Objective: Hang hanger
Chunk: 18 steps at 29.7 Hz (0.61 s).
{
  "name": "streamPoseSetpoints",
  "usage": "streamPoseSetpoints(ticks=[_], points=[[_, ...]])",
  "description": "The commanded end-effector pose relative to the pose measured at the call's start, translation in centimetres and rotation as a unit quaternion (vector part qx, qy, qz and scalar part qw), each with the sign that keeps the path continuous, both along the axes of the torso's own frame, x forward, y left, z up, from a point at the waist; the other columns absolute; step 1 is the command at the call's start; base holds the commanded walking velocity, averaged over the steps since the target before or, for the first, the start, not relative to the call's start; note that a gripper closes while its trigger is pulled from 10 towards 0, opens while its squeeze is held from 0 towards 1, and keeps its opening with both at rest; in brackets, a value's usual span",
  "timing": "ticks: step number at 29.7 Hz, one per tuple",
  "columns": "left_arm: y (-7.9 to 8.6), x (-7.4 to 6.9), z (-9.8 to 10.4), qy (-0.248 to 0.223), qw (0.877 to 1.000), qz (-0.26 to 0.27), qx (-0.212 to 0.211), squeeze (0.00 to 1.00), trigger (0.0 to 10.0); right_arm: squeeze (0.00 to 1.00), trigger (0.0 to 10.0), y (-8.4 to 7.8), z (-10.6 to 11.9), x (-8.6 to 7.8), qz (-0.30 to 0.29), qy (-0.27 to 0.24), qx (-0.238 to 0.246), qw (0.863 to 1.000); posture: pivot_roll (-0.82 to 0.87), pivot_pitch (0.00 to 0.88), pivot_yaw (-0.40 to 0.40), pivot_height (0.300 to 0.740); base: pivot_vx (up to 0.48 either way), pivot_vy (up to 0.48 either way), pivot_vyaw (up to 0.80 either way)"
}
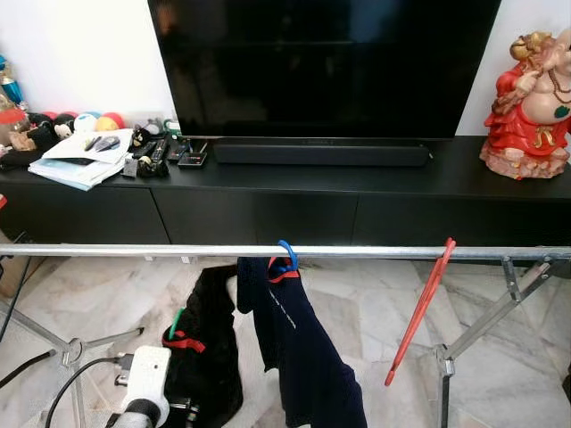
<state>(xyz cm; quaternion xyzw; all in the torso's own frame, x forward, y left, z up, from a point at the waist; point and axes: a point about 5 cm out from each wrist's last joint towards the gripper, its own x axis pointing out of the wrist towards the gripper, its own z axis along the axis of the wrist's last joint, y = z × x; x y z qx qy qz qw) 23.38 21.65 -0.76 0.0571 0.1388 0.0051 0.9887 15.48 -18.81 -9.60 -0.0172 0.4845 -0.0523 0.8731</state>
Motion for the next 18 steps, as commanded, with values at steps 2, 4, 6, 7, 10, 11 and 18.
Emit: streamPoseSetpoints(ticks=[2,4,6,7,10,11,18], points=[[-0.1,-0.3,0.7,-0.027,0.999,0.013,-0.01,0.0,10.0,0.0,10.0,0.2,-0.2,-0.3,0.003,0.007,0.002,1.0,0.04,0.0,0.078,0.74,0.0,0.0,0.0],[-0.4,-0.3,0.9,-0.031,0.999,0.009,-0.013,0.0,10.0,0.0,10.0,0.2,-0.2,-0.3,0.003,0.007,0.002,1.0,0.04,0.0,0.078,0.74,0.0,0.0,0.0],[-0.7,-0.2,1.1,-0.034,0.999,0.005,-0.013,0.0,10.0,0.0,10.0,0.2,-0.1,-0.2,0.004,0.006,0.002,1.0,0.05,0.0,0.073,0.74,0.0,0.0,0.0],[-0.7,-0.1,1.2,-0.034,0.999,0.004,-0.013,0.0,10.0,0.0,10.0,0.2,-0.1,-0.2,0.004,0.006,0.002,1.0,0.05,0.0,0.073,0.74,0.0,0.259,0.0],[-0.6,0.3,1.6,-0.04,0.999,0.009,-0.013,0.0,10.0,0.0,10.0,0.2,0.0,0.0,0.003,0.003,0.002,1.0,0.05,0.0,0.074,0.74,0.0,0.365,0.0],[-0.5,0.4,1.7,-0.041,0.999,0.01,-0.013,0.0,10.0,0.0,10.0,0.2,0.0,0.1,0.003,0.003,0.002,1.0,0.05,0.0,0.074,0.74,0.0,0.375,0.0],[-0.7,0.5,2.0,-0.041,0.999,0.011,-0.014,0.0,10.0,0.0,10.0,-0.3,0.4,1.0,0.001,-0.005,-0.001,1.0,0.05,0.002,0.066,0.74,0.0,0.374,0.0]])
